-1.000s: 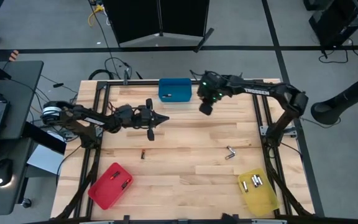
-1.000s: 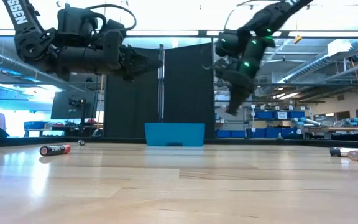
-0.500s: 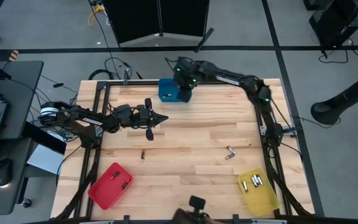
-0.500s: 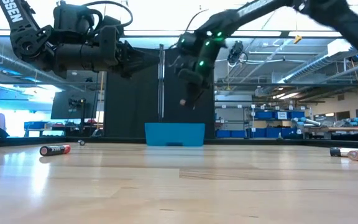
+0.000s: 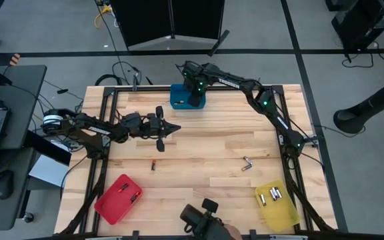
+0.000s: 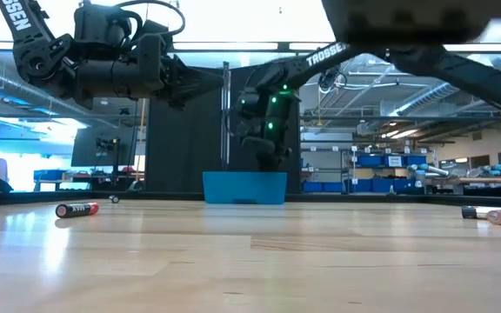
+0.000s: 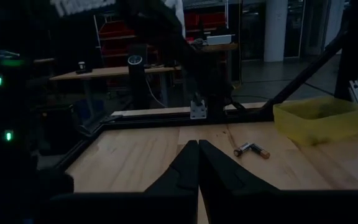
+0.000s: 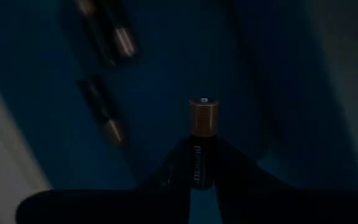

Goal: Sort batteries
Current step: Put the black-brown battery into the blue bin

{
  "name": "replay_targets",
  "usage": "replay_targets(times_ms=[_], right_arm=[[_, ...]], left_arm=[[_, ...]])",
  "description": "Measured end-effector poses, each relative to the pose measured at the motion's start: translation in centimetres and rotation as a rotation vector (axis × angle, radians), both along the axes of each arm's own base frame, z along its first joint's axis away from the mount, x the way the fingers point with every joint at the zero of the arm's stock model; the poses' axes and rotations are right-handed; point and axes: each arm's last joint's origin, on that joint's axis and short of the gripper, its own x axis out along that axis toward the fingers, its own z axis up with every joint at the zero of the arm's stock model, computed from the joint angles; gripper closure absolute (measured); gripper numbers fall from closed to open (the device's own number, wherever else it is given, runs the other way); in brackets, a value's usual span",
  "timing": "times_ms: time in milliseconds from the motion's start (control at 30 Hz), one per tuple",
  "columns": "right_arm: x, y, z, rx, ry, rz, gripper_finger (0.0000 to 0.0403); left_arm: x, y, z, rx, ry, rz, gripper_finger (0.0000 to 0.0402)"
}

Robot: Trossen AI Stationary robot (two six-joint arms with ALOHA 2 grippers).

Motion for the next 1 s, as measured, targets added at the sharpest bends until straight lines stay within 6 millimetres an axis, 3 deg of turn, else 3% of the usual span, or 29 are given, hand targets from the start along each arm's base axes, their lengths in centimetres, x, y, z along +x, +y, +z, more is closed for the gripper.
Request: replay_targets(times_ms=[100,333,567,733,867,1000], right_arm=[[-0.1,-0.2,-1.0,0.018,0.026,-0.005,0.035],[0.0,-0.5,-0.6,0.004,-0.001,-0.02,0.0344],[0.1,-0.4,-0.6,-0.002,-0.005,-0.025,0.0254],[0.3,-0.3,0.3,-0.018,-0.02,-0.015,0.0222],[0.1,0.8,2.5,-0.019,0.006,0.024,0.0255],[-1.7,3.6,7.0,-0.04,0.072,0.097,0.0362]], left_arm=[[0.0,-0.1,0.0,0.0,0.0,-0.003,0.0387],[0.0,0.0,0.0,0.001,0.0,-0.002,0.0387],[0.0,0.0,0.0,0.001,0.0,-0.002,0.0387],[0.0,0.0,0.0,0.001,0.004,-0.002,0.0387],[0.0,0.0,-0.4,-0.006,0.043,0.001,0.0387],[0.0,0.0,-1.1,-0.019,0.118,0.007,0.0387]])
